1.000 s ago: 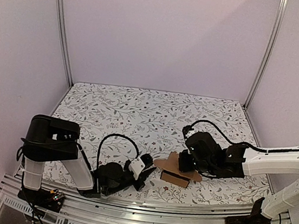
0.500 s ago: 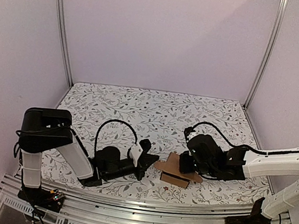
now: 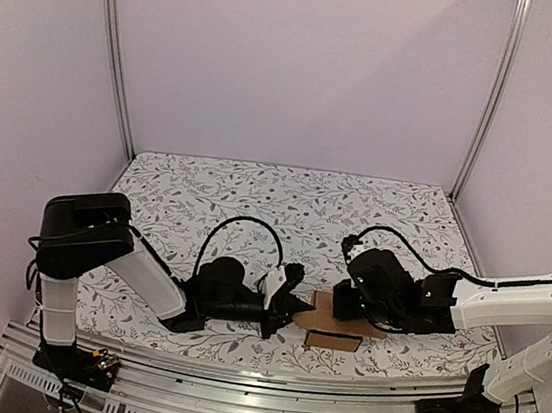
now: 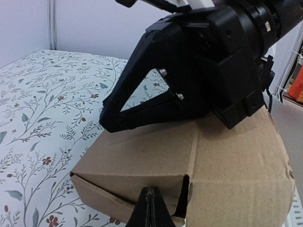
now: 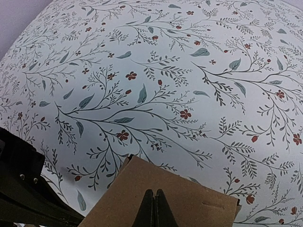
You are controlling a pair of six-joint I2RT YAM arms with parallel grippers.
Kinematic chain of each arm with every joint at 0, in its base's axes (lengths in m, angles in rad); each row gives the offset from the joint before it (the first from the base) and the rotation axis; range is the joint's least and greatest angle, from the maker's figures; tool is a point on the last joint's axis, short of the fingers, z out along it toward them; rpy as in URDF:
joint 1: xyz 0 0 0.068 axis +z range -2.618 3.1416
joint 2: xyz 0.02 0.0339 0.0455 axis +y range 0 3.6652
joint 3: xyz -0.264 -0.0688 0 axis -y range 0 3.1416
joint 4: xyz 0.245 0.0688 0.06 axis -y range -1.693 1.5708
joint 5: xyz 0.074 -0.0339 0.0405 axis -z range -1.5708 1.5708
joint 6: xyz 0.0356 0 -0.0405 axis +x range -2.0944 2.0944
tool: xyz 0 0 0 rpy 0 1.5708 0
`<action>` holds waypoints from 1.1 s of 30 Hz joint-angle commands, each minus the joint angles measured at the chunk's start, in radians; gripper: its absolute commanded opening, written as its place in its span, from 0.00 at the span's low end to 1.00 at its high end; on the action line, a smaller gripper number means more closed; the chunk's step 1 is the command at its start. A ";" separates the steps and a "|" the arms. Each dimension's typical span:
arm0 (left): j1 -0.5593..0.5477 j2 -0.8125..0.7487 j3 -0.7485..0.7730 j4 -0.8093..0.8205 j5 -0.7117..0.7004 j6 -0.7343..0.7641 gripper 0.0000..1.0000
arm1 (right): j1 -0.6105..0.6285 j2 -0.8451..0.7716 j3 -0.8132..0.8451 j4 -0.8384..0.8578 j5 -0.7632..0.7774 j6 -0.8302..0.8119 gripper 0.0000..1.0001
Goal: Fold the paper box
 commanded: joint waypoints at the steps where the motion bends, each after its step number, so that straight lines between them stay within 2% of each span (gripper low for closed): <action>1: 0.014 -0.006 0.057 -0.161 0.131 -0.020 0.00 | 0.004 -0.006 -0.012 -0.010 0.011 0.007 0.00; 13: 0.018 0.032 0.101 -0.227 0.149 -0.034 0.00 | 0.008 -0.012 -0.044 -0.008 0.015 0.025 0.00; 16: 0.020 0.038 0.103 -0.230 0.140 -0.034 0.00 | 0.008 -0.042 -0.040 -0.025 0.035 0.024 0.10; 24: 0.041 -0.031 0.081 -0.291 0.111 -0.032 0.00 | 0.008 -0.144 0.003 -0.125 0.074 -0.003 0.25; 27: 0.054 -0.085 0.074 -0.352 0.105 -0.047 0.00 | 0.005 -0.175 0.025 -0.191 0.080 -0.010 0.37; 30: 0.064 -0.140 0.116 -0.508 0.108 -0.081 0.12 | -0.003 -0.209 0.041 -0.262 0.078 -0.013 0.49; 33: 0.068 -0.182 0.158 -0.649 0.109 -0.113 0.20 | -0.018 -0.257 0.037 -0.317 0.063 -0.008 0.61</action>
